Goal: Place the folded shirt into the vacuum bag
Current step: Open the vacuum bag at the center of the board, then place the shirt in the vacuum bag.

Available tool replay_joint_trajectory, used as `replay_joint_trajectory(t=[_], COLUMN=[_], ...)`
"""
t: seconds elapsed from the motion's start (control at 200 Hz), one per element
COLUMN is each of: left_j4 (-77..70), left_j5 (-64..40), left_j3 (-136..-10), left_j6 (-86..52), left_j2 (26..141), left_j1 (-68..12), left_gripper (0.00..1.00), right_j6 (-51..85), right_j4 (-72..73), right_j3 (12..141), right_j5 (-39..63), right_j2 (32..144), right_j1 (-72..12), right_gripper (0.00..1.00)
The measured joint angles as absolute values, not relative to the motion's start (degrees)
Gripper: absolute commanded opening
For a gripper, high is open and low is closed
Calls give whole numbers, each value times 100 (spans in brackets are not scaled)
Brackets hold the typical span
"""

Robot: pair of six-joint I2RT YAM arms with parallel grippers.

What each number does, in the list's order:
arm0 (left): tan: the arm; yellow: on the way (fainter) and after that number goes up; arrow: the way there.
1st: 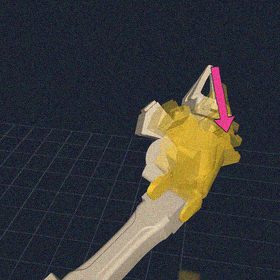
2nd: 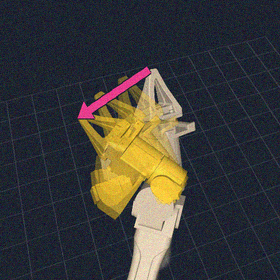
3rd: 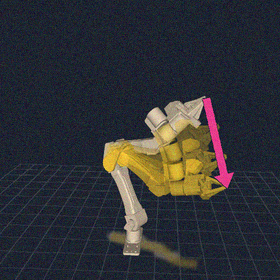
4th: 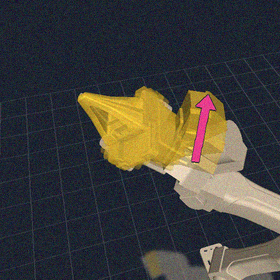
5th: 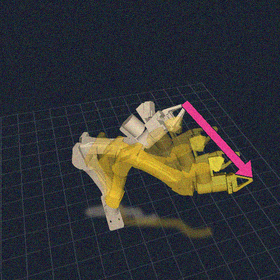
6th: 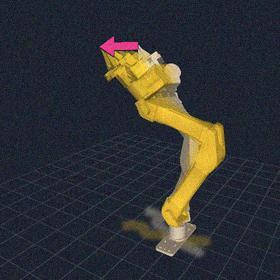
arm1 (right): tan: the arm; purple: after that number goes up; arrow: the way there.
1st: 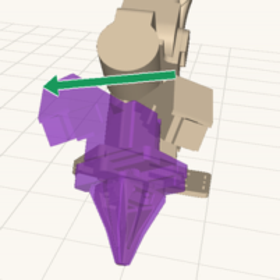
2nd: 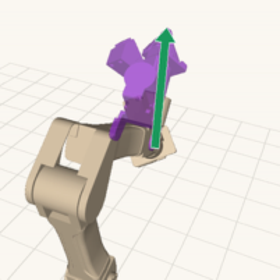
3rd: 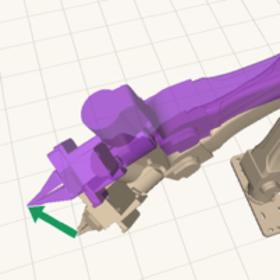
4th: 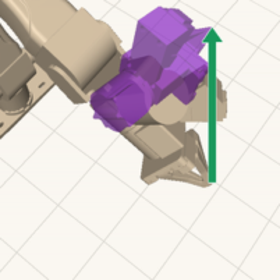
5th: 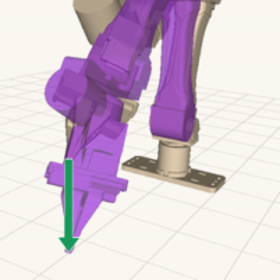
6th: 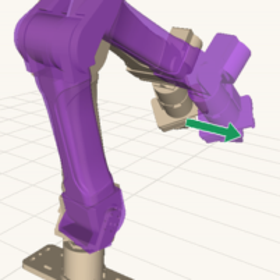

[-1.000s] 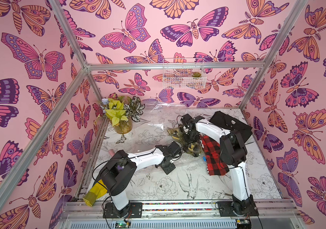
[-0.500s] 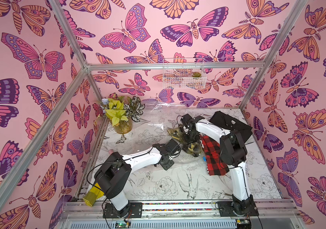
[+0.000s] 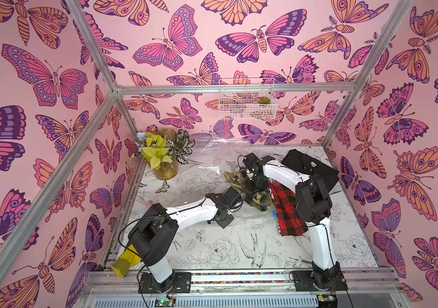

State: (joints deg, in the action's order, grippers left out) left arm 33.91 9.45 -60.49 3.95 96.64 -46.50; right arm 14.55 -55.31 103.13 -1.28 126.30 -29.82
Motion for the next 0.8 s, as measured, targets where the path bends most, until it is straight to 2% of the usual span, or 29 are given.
replay_joint_trajectory(t=[0.055,0.215,0.546,0.696,0.801], left_j4=[3380,3361,3103,3057,3004], left_j5=[923,808,392,276,228], left_j3=[-6049,-6049,-6132,-6379,-6440], left_j6=[353,309,-429,-864,-1131], left_j2=[9664,9577,8447,8434,8434], left_j1=[-4646,-4624,-4320,-4209,-4169], left_gripper=[0,0,0,0,0], right_j6=[1481,1695,2102,2217,2692], right_j4=[-5542,-5520,-5321,-5433,-5166], right_j3=[10302,10044,8390,7395,6661], right_j5=[10,692,2025,2574,2665], right_j2=[12549,11817,8156,6973,6482], right_j1=[-2936,-2652,-1806,-2126,-3148], right_gripper=[0,0,0,0,0])
